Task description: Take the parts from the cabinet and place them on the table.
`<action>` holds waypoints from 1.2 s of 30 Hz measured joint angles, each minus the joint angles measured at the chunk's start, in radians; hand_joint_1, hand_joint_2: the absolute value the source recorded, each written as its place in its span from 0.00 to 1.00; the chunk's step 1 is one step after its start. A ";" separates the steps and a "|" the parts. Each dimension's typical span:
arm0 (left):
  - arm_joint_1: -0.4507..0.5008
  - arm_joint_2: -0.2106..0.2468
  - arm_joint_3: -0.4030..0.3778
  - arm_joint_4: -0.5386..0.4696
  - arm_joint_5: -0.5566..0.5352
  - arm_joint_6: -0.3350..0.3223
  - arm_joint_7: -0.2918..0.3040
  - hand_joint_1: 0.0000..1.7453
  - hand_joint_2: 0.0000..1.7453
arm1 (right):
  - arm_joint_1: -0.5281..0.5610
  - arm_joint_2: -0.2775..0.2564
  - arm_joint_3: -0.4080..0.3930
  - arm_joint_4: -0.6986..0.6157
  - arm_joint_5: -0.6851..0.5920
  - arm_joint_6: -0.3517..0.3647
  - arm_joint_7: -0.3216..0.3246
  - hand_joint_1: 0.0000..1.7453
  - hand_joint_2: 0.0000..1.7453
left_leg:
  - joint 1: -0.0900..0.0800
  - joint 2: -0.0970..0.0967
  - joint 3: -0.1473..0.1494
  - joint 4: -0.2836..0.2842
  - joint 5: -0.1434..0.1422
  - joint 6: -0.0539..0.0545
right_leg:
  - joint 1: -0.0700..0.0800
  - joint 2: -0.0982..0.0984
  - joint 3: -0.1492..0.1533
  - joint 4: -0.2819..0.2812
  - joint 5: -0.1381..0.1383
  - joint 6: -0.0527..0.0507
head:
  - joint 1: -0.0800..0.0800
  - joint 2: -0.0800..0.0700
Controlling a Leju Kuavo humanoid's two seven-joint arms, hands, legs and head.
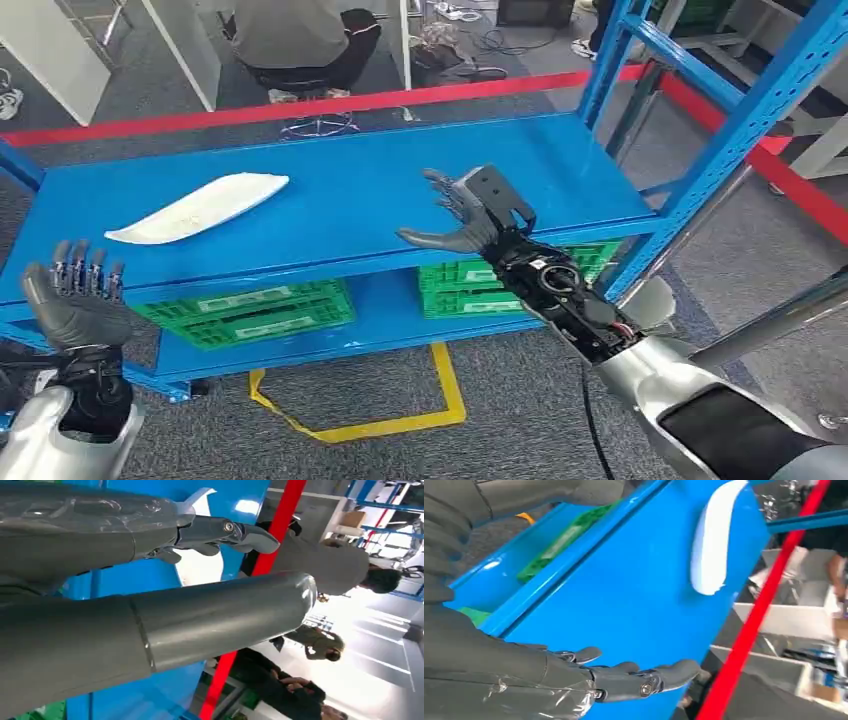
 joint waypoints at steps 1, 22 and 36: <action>0.000 0.000 0.000 0.000 0.000 -0.001 0.000 0.00 0.00 | -0.001 -0.001 0.000 0.004 0.000 0.004 0.001 0.00 1.00 | 0.000 0.000 0.008 -0.051 0.039 0.003 | -0.001 0.000 0.011 0.000 -0.009 0.002 | 0.000 0.000; -0.001 -0.016 -0.001 -0.004 -0.011 0.002 0.015 0.00 0.00 | -0.045 -0.036 0.005 0.059 0.017 0.061 0.037 0.00 1.00 | -0.009 -0.008 0.228 -0.319 0.089 0.024 | 0.009 -0.003 -0.075 0.004 0.054 0.027 | -0.021 0.000; -0.013 -0.015 -0.001 -0.005 -0.016 0.009 -0.006 0.00 0.00 | -0.079 -0.037 0.018 0.105 -0.023 0.094 0.002 0.00 0.00 | -0.019 -0.001 0.114 -0.321 0.154 0.027 | 0.007 0.002 -0.016 0.002 0.005 0.015 | -0.016 0.000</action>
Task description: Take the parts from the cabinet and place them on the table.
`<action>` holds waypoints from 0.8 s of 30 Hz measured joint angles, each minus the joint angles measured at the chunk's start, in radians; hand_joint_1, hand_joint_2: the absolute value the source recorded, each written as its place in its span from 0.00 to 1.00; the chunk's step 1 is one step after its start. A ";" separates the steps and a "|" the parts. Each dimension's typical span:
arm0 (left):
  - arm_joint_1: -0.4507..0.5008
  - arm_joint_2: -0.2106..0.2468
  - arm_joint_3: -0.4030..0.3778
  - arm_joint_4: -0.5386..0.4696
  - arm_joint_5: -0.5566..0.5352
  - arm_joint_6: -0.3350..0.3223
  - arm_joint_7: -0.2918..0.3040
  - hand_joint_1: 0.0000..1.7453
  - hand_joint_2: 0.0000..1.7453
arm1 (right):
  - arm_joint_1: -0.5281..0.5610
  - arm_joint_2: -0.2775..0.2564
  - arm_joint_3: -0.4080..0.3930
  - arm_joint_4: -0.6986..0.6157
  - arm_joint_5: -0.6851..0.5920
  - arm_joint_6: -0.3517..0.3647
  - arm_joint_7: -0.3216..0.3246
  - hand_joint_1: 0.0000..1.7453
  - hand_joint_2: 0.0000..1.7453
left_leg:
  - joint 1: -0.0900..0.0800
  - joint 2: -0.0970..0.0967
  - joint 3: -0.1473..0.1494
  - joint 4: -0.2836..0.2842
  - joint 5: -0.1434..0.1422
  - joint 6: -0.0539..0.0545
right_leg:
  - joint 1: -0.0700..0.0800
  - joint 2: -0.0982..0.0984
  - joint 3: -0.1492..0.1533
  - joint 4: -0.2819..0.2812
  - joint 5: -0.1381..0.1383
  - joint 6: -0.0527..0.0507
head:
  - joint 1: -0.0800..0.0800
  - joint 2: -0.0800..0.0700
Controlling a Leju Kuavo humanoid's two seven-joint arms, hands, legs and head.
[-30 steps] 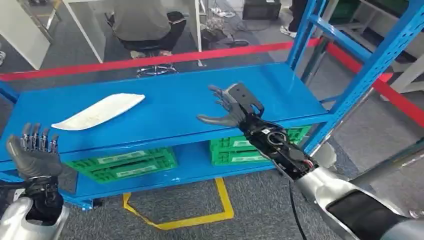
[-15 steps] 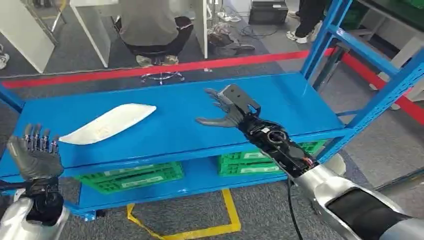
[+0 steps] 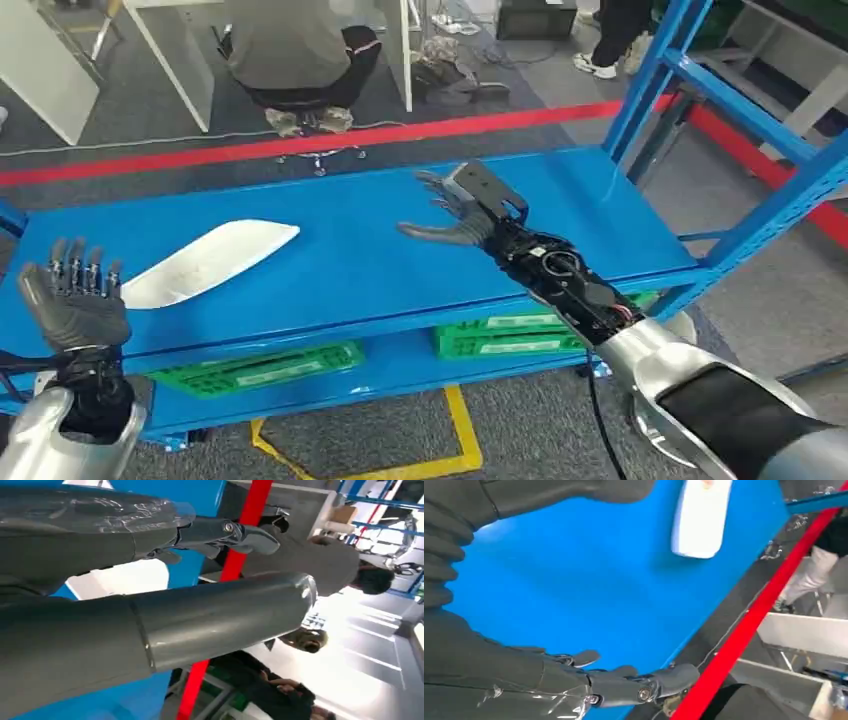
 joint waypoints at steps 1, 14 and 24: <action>0.000 0.000 0.000 0.000 0.000 0.001 -0.001 0.00 0.00 | 0.001 0.000 0.001 0.003 -0.005 -0.001 -0.002 0.00 0.00 | -0.002 -0.001 0.001 0.003 0.023 0.007 | 0.000 0.000 0.000 0.000 -0.005 0.007 | 0.001 0.000; 0.000 0.003 0.000 0.000 0.000 0.007 -0.001 0.00 0.00 | 0.004 0.001 0.011 0.012 -0.017 -0.016 -0.015 0.00 0.00 | 0.000 -0.007 0.008 0.002 0.017 0.006 | 0.003 -0.007 0.017 -0.015 -0.013 0.007 | 0.027 0.000; 0.002 0.006 0.000 0.000 0.000 0.009 -0.008 0.00 0.00 | 0.008 0.001 0.021 0.012 -0.016 -0.018 -0.023 0.00 0.00 | -0.003 -0.007 0.010 0.004 0.015 0.010 | 0.000 -0.007 0.020 -0.016 -0.012 0.015 | 0.027 0.000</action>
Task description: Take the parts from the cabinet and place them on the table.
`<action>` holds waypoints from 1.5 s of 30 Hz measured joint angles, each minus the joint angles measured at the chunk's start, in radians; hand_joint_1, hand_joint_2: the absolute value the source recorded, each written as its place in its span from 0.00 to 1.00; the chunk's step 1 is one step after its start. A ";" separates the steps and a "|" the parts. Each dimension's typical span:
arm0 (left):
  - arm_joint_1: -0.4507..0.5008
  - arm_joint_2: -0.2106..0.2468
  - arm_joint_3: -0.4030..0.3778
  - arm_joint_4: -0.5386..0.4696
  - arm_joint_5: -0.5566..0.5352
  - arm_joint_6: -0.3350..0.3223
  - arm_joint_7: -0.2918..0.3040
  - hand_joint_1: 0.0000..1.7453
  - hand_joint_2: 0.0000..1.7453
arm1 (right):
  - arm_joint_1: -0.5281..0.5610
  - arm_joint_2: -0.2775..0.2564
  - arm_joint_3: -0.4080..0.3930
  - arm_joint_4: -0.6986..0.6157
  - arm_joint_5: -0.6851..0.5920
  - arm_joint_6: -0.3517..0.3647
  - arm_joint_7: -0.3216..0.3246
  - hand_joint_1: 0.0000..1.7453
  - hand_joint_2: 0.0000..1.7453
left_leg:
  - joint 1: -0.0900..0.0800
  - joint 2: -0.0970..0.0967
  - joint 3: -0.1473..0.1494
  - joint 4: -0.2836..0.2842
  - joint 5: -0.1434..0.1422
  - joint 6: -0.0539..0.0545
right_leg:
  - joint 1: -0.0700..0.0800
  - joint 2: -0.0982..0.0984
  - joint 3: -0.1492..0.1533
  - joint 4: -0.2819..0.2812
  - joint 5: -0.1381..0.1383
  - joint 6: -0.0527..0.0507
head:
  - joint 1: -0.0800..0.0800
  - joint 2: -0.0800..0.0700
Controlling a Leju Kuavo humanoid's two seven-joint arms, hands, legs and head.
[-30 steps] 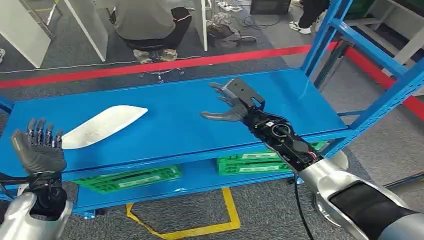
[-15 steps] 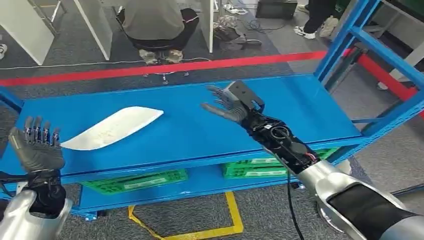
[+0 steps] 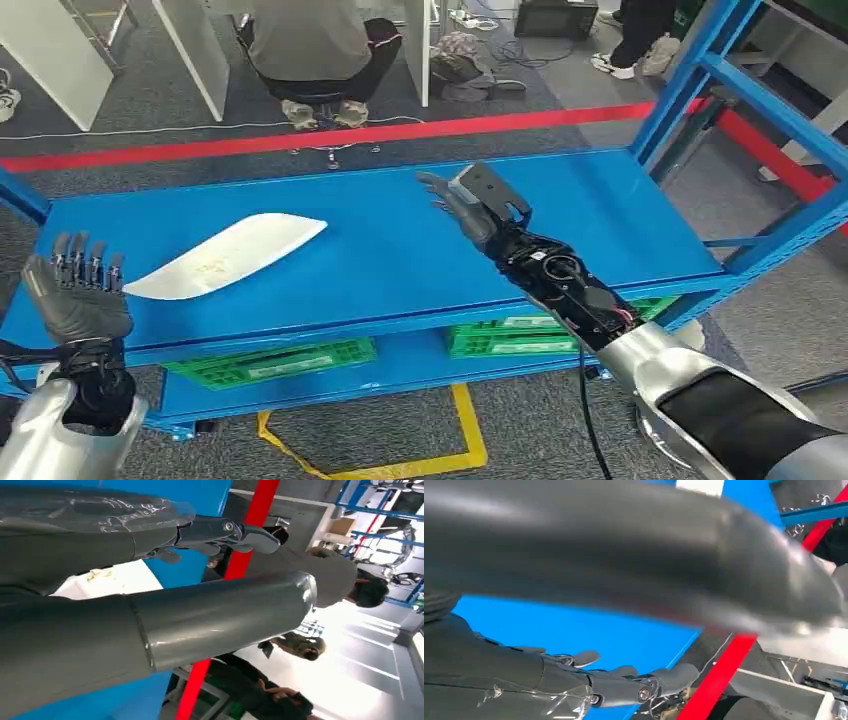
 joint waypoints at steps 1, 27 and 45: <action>0.001 0.000 0.000 0.000 0.000 0.002 -0.006 0.00 0.00 | 0.001 0.000 0.001 0.000 0.000 0.000 -0.002 0.00 0.00 | 0.000 0.000 0.000 0.000 -0.001 0.001 | 0.001 0.000 0.001 0.000 -0.001 0.001 | 0.000 0.000; 0.024 0.013 0.000 -0.035 0.003 0.020 -0.021 0.00 0.00 | 0.020 0.005 0.025 0.002 0.005 -0.009 -0.010 0.00 0.00 | 0.030 -0.073 0.031 0.011 -0.033 -0.011 | -0.035 0.072 -0.050 0.052 0.008 0.048 | 0.062 0.001; 0.058 0.024 -0.003 -0.104 0.017 -0.037 -0.056 0.00 0.00 | 0.006 0.014 0.034 0.012 0.006 -0.009 -0.031 0.00 0.00 | 0.016 0.016 0.006 0.006 -0.009 0.008 | -0.001 -0.024 -0.048 0.159 -0.108 0.024 | 0.097 0.002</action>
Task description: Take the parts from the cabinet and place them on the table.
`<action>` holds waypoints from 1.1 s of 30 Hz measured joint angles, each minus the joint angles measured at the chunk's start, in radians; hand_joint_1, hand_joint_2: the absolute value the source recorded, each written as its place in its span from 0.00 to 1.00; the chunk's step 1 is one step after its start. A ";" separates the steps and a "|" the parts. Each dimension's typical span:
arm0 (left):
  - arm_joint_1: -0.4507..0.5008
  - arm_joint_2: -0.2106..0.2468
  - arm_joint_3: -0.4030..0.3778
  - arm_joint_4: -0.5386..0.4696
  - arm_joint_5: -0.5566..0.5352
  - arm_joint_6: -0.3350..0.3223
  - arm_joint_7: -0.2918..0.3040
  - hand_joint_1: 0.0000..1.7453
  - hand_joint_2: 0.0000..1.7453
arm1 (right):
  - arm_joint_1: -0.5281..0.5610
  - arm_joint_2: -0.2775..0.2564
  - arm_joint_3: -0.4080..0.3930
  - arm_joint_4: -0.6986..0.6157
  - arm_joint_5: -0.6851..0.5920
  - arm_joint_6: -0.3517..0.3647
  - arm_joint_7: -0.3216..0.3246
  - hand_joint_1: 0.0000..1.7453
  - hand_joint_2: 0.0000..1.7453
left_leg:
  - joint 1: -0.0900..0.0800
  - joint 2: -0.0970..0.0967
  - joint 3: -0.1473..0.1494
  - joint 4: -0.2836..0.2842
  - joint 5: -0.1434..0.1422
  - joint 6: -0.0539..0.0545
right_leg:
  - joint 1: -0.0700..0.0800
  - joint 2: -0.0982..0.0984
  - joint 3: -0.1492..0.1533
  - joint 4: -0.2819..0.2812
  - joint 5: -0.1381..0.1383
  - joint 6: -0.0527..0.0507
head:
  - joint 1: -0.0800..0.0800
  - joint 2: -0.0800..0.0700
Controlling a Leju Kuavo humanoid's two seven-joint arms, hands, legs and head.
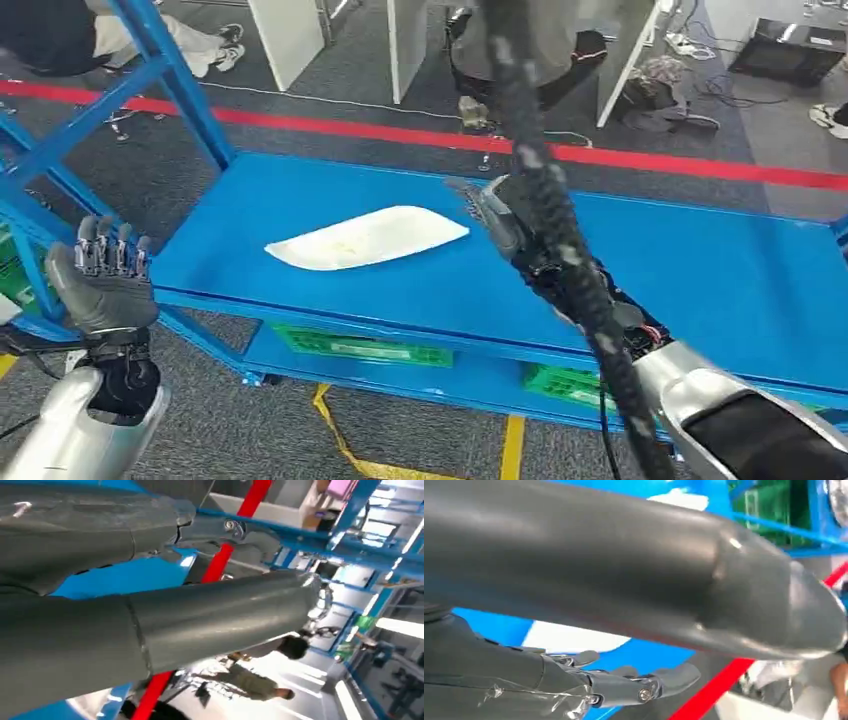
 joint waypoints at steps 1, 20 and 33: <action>0.004 -0.002 -0.005 -0.003 0.000 -0.001 0.001 0.00 0.00 | 0.003 0.000 0.000 0.003 0.000 0.000 0.001 0.00 0.00 | 0.000 -0.014 0.001 0.000 -0.001 0.002 | 0.000 0.011 -0.051 0.103 -0.041 0.003 | 0.009 0.000; 0.016 0.008 -0.010 -0.029 0.005 0.007 0.016 0.00 0.00 | -0.029 -0.011 0.002 0.048 0.068 0.051 0.039 0.00 0.00 | -0.004 -0.063 0.006 0.007 -0.014 -0.016 | 0.004 0.045 -0.003 -0.114 0.119 -0.024 | 0.022 0.000; 0.014 0.018 -0.010 -0.039 0.005 0.024 0.018 0.00 0.00 | -0.145 -0.045 0.053 0.131 0.314 0.167 0.093 0.00 1.00 | -0.005 -0.063 0.006 0.006 -0.014 -0.019 | 0.003 0.044 -0.001 -0.115 0.119 -0.025 | 0.024 0.000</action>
